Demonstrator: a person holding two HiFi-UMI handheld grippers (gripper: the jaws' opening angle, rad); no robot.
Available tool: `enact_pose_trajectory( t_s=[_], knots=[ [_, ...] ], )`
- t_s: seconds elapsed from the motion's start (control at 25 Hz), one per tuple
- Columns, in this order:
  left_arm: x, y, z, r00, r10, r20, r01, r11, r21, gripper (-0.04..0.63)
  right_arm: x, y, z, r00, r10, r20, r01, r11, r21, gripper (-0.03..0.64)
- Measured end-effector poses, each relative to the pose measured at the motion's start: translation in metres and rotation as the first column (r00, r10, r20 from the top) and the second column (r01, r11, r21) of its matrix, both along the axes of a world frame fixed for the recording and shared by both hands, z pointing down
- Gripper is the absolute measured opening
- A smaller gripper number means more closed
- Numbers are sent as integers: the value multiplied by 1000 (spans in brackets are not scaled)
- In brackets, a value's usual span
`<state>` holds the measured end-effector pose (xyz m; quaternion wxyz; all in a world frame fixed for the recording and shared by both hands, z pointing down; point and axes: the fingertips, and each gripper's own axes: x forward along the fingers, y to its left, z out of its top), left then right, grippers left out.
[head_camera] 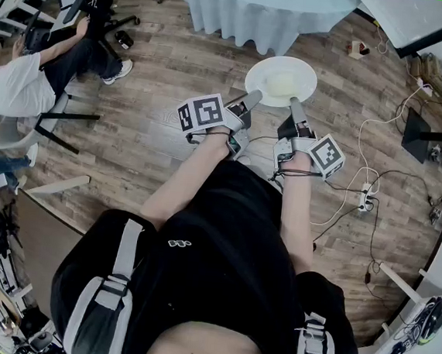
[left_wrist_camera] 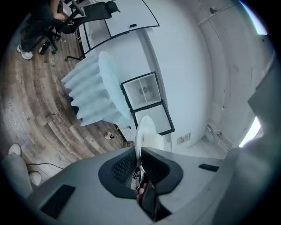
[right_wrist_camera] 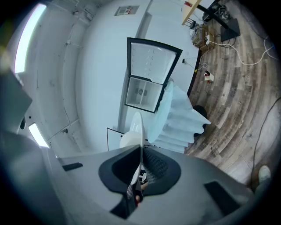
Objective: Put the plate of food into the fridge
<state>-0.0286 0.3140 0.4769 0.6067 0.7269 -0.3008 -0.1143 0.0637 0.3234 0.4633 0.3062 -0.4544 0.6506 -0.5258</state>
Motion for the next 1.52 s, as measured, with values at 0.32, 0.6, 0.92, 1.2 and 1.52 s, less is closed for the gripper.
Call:
enact_pose_trajectory(
  t_s=[0.32,0.6,0.92,1.2,1.52],
  knots=[
    [1,1,1,1000,10,-8,-10,1000,-3,31,2,2,2,1000,15,-1,-15,1000,2,16],
    [13,0,1,1000,25,-17,-25,1000,-4,31,14,2,1,999,28,-26,-28,1000,9,15],
    [12,-5,2,1000,2,-1,-2,1000,-2,32,13,-3,8,1000,7,31,-6,1000,-16,18],
    [-21,-16,14,999,-41,17,42,998,-49,31,-18,-18,26,998,-31,55,34,998,-56,17],
    [-12,-71,35,1000,-17,-5,16,995,-97,31,-9,-72,45,998,13,54,-7,994,-110,17]
  ],
)
